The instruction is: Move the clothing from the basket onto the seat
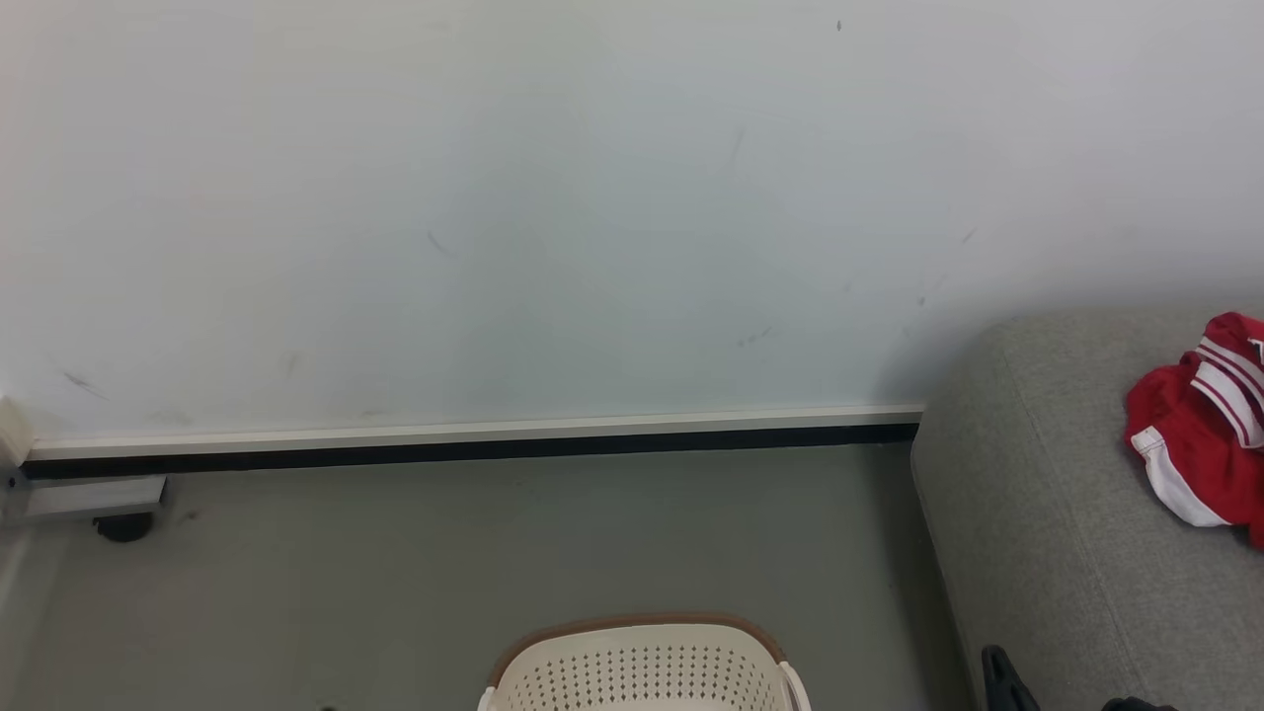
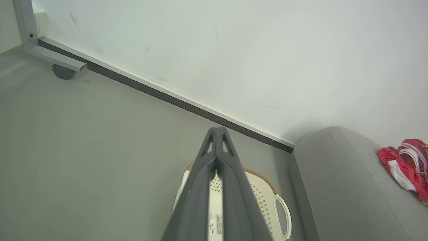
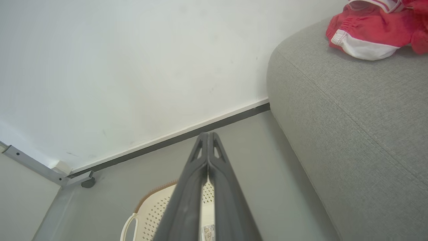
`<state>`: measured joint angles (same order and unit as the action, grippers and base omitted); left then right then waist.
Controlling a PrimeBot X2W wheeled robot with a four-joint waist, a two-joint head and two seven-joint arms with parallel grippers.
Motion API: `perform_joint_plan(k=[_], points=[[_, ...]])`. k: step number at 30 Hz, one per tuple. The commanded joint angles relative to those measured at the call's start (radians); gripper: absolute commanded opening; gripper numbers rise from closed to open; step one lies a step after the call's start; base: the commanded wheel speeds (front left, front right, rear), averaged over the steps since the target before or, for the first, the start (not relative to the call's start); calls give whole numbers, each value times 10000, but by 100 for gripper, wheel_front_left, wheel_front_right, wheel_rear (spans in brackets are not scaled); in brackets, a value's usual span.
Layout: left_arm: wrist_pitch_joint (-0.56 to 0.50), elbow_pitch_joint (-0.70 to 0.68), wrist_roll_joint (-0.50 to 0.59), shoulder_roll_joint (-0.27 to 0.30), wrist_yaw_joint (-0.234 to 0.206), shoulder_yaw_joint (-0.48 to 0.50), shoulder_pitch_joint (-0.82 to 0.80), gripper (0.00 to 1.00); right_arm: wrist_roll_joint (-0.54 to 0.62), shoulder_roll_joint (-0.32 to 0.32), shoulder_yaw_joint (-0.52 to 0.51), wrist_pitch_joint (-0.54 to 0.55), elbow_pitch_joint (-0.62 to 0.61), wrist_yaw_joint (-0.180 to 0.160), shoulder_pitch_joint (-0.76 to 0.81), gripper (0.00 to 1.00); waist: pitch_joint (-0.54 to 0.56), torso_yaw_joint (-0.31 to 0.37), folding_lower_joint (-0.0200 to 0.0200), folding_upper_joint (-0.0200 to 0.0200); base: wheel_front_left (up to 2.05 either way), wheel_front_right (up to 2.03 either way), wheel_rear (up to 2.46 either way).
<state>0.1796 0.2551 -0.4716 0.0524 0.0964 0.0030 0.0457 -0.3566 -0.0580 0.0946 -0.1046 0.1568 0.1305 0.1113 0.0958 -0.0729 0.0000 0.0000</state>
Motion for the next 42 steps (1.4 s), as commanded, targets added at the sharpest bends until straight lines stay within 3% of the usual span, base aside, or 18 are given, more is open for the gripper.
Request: perform_joint_plan(k=[1, 42], points=[[-100, -89, -433, 21, 54, 87, -356, 0, -487, -98, -53, 5, -118, 0, -251, 0, -13, 10, 0, 0, 0, 0, 0], [-1881, 282, -5861, 3, 39, 508, -1543, 0, -7312, -792, -217, -121, -152, 2, -852, 0, -357, 278, 0, 0, 0, 0, 0]])
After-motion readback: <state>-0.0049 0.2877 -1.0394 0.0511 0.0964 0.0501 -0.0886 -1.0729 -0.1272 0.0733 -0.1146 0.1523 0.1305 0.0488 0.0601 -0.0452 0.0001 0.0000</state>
